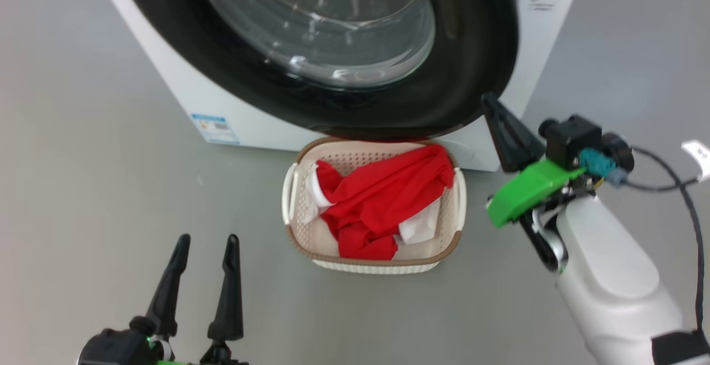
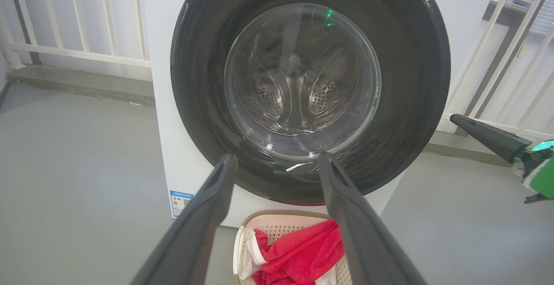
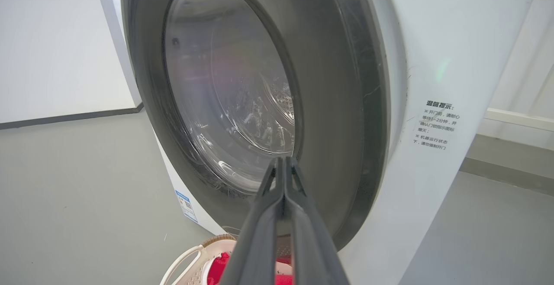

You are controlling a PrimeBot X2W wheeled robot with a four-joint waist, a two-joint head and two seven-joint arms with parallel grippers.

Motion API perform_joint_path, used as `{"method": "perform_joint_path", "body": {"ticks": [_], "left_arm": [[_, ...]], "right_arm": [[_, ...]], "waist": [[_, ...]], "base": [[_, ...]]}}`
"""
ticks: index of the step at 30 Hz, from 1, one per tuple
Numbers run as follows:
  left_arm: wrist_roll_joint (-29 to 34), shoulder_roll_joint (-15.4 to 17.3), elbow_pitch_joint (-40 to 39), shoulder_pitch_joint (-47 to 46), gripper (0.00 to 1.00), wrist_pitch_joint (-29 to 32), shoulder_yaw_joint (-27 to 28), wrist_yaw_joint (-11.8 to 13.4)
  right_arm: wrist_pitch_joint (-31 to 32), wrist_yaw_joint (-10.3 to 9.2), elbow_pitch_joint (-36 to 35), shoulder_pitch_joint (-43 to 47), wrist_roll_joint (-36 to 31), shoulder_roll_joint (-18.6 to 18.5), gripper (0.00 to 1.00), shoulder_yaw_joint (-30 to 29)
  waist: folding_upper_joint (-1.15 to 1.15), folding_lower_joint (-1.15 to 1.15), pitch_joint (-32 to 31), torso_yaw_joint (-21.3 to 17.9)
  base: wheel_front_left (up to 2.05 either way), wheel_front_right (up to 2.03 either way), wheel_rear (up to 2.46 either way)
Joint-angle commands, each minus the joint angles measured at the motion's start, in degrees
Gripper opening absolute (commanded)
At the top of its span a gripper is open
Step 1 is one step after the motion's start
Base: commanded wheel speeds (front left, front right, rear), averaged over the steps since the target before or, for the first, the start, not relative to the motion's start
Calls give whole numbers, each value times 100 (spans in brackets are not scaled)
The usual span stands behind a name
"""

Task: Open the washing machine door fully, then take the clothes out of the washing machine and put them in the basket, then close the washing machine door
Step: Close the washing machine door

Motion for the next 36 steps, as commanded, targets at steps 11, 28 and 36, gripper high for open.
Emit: {"method": "perform_joint_path", "body": {"ticks": [11, 28, 36], "left_arm": [[181, -181, -50, -427, 100, -70, 205, -260], [291, -415, 116, -623, 100, -70, 263, -518], [338, -464, 166, -735, 100, -70, 281, -581]], "right_arm": [[-36, 28, 541, -1196, -610, 48, 0, -580], [-36, 28, 1034, -2310, -1220, -174, 0, -1493], [-36, 28, 1068, -2713, -1541, -188, 0, -1840]], "waist": [[0, 0, 662, 617], [0, 0, 987, 923], [0, 0, 1091, 887]], "base": [[0, 0, 0], [0, 0, 0], [0, 0, 0]]}}
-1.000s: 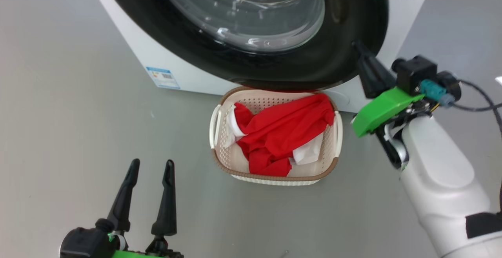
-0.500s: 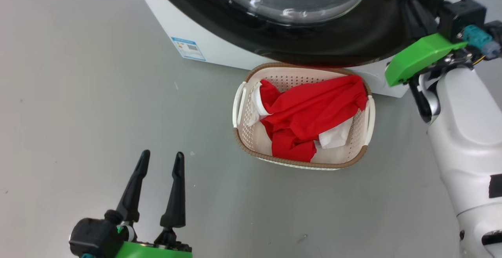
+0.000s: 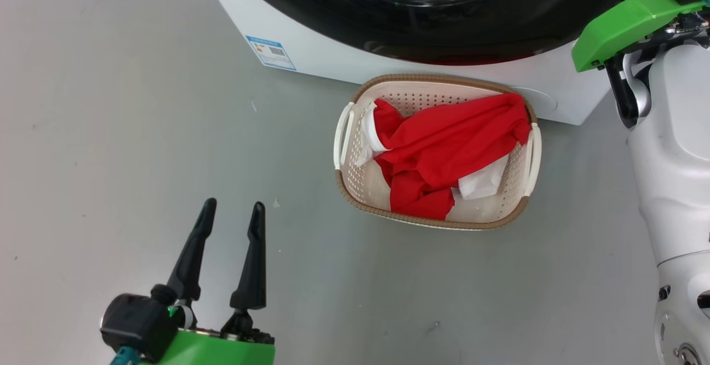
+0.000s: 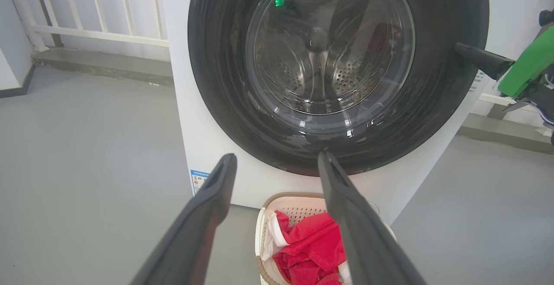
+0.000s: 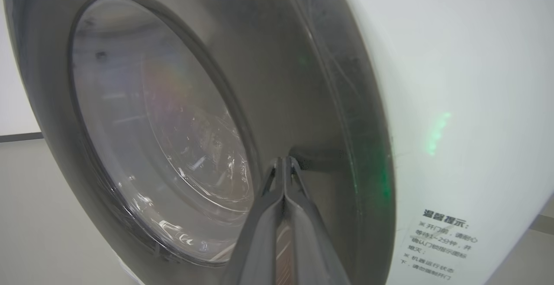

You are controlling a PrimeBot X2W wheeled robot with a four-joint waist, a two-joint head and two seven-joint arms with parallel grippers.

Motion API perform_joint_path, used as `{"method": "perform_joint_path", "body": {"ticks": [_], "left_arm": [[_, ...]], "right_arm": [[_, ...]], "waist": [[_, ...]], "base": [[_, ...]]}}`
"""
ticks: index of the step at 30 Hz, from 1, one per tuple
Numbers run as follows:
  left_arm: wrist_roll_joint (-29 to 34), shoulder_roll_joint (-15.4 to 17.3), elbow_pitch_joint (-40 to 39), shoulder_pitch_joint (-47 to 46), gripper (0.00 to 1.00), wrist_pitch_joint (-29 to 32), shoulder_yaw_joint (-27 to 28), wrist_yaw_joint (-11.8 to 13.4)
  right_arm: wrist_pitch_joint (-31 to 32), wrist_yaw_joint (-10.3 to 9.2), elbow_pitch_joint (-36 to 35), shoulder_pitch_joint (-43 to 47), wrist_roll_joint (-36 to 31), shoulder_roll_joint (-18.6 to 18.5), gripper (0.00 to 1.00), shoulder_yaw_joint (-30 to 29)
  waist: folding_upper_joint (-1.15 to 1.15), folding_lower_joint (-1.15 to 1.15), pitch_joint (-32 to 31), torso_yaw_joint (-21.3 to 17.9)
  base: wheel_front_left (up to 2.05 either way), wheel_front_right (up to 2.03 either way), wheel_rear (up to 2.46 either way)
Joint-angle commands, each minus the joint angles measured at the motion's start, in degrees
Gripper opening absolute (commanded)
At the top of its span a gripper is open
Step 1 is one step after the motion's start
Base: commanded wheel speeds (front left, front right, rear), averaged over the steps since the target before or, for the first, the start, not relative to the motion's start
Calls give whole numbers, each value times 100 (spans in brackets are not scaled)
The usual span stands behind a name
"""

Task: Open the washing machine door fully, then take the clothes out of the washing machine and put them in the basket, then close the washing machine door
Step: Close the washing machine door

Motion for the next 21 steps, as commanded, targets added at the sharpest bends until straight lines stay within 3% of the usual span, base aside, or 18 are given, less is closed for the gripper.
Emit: {"method": "perform_joint_path", "body": {"ticks": [1, 8, 9, 10, 11, 12, 13, 17, 21], "left_arm": [[40, 49, -97, -124, 100, -70, 234, -33], [12, 31, -52, -172, 100, -70, 347, -95], [2, 29, -45, -171, 100, -70, 364, -102], [-11, 28, -40, -170, 100, -70, 383, -105], [-18, 26, -43, -170, 100, -70, 398, -107], [-38, 25, -48, -165, 100, -70, 407, -110], [-65, 23, -56, -163, 100, -70, 419, -116], [-64, 21, -48, -136, 100, -70, 498, -140], [-66, 21, 2, -78, 100, -70, 575, -148]], "right_arm": [[-36, -59, -200, -254, -25, 2, 0, -50], [-36, -59, -348, 321, 195, 187, 0, 479], [-36, -59, -413, 437, 272, 199, 17, 583], [-36, -59, -475, 565, 354, 207, 42, 709], [-36, -59, -518, 702, 470, 213, 49, 832], [-36, -59, -569, 839, 633, 215, 67, 1003], [-36, -59, -618, 982, 787, 216, 100, 1209], [-36, -59, -854, 1472, 1241, 218, 100, 1895], [-36, -59, -1210, 1898, 1486, 219, 100, 2178]], "waist": [[0, 0, 2, -42], [0, 0, -153, -358], [0, 0, -188, -420], [0, 0, -226, -485], [0, 0, -266, -550], [0, 0, -307, -614], [0, 0, -354, -682], [0, 0, -516, -1002], [0, 0, -674, -1352]], "base": [[0, 0, 0], [0, 0, 0], [0, 0, 0], [0, 0, 0], [0, 0, 0], [0, 0, 0], [0, 0, 0], [0, 0, 0], [0, 0, 0]]}}
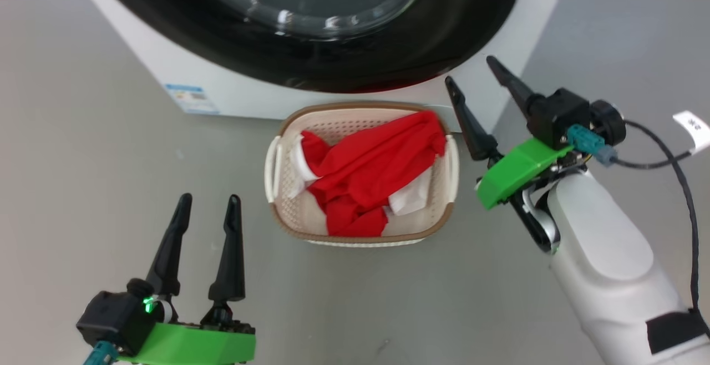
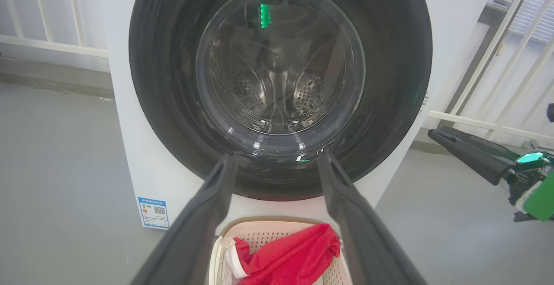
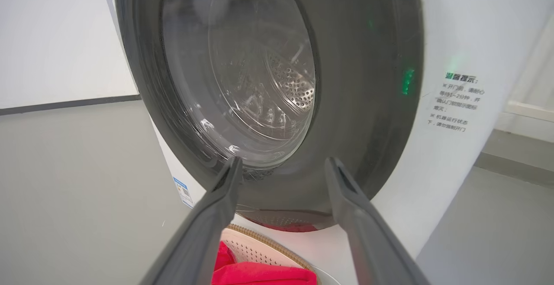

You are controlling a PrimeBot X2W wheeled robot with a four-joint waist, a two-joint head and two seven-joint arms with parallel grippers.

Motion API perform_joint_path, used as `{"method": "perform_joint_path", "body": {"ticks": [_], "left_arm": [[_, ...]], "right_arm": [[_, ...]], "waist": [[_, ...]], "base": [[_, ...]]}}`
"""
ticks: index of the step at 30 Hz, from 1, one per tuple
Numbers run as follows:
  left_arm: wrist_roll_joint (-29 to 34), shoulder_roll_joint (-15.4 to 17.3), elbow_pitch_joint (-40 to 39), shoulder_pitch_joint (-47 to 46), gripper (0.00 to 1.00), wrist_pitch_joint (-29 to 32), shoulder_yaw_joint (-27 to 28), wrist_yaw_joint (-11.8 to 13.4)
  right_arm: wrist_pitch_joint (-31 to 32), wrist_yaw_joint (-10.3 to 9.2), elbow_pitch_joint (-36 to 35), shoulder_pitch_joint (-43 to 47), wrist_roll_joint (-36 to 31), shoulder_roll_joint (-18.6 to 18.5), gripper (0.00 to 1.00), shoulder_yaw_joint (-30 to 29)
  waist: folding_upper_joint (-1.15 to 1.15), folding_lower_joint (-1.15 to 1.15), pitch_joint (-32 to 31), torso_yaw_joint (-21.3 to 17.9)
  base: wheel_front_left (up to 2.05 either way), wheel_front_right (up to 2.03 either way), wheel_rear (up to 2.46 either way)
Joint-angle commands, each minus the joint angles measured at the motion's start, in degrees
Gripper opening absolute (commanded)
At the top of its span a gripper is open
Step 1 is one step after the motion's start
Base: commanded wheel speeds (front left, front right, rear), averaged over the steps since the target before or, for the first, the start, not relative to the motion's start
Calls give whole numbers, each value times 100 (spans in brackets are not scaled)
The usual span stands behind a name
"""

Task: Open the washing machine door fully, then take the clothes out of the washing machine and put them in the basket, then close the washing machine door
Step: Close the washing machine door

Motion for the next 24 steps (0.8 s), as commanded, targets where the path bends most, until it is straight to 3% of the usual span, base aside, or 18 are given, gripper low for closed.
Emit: {"method": "perform_joint_path", "body": {"ticks": [1, 15, 24], "left_arm": [[-12, 40, -104, 7, 100, -69, 237, -40], [-109, 39, -10, 296, 100, -69, 649, 58], [-59, 91, 20, 693, 100, -69, 936, 105]], "right_arm": [[-36, -22, -296, 181, 40, 85, 100, 81], [-36, -22, -2649, 1964, -209, 86, 100, -459], [-36, -22, -3173, 2899, -53, 86, 100, -904]], "waist": [[0, 0, -276, -431], [0, 0, -832, -1274], [0, 0, -1335, -1566]], "base": [[0, 0, 0], [0, 0, 0], [0, 0, 0]]}}
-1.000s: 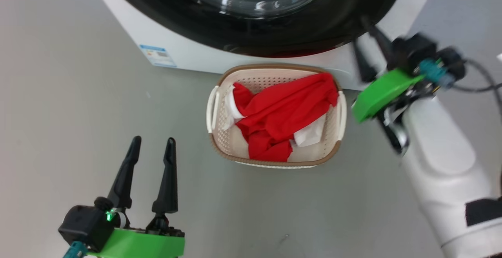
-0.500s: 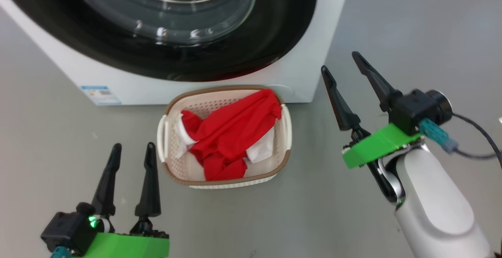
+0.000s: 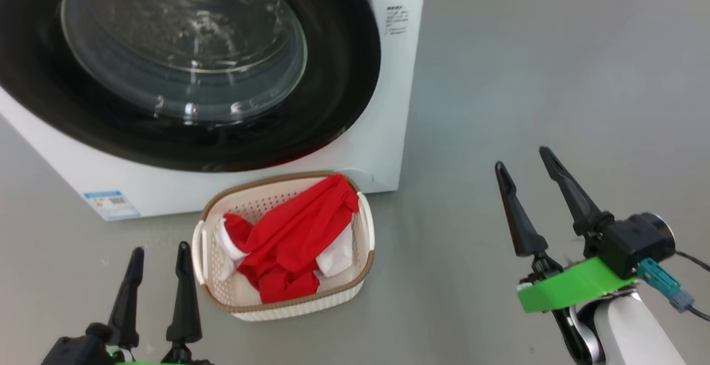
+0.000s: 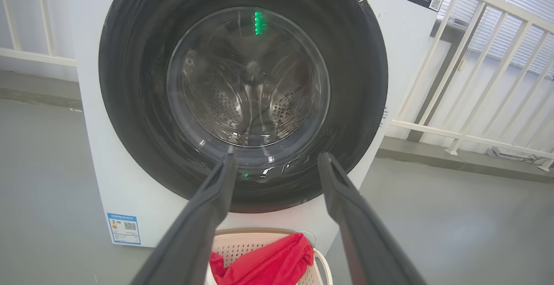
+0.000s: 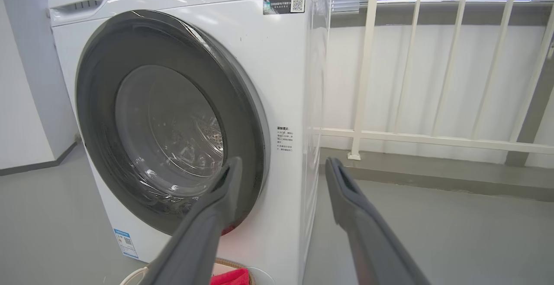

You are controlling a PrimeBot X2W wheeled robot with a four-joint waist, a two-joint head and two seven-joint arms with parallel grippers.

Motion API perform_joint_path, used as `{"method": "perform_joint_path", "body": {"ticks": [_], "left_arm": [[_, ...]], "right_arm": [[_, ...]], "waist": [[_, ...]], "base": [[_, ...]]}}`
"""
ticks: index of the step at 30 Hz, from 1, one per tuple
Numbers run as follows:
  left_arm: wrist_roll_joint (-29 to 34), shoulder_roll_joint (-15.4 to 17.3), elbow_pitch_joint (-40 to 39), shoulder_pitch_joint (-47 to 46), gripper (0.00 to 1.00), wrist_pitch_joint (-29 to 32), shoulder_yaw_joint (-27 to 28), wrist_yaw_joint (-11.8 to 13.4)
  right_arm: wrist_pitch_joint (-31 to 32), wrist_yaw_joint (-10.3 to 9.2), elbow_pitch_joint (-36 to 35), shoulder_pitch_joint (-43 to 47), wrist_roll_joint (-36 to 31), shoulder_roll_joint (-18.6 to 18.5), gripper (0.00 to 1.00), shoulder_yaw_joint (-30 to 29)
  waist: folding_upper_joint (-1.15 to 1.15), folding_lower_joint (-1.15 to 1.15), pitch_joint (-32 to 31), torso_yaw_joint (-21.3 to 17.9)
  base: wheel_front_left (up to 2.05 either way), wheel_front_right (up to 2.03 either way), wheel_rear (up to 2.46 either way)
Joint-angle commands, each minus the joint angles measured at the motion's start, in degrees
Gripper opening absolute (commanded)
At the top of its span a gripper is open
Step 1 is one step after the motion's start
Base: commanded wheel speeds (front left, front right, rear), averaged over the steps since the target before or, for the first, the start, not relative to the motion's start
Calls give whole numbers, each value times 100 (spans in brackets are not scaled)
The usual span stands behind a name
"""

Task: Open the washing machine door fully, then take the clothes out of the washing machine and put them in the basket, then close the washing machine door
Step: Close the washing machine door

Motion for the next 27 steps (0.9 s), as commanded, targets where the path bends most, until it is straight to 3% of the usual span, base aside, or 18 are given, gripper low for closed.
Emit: {"method": "perform_joint_path", "body": {"ticks": [1, 13, 27], "left_arm": [[29, 67, -177, -15, 100, -70, 222, 29], [182, 143, -259, 450, 100, -70, 391, 79], [231, 199, -266, 604, 100, -30, 331, 152]], "right_arm": [[-36, -22, -187, 58, 73, 30, 100, 51], [-36, -22, -302, 846, 63, 30, 100, -62], [-36, -22, -250, 1031, 109, 30, 100, -208]], "waist": [[0, 0, -286, -212], [0, 0, -699, -234], [0, 0, -854, -178]], "base": [[0, 0, 0], [0, 0, 0], [0, 0, 0]]}}
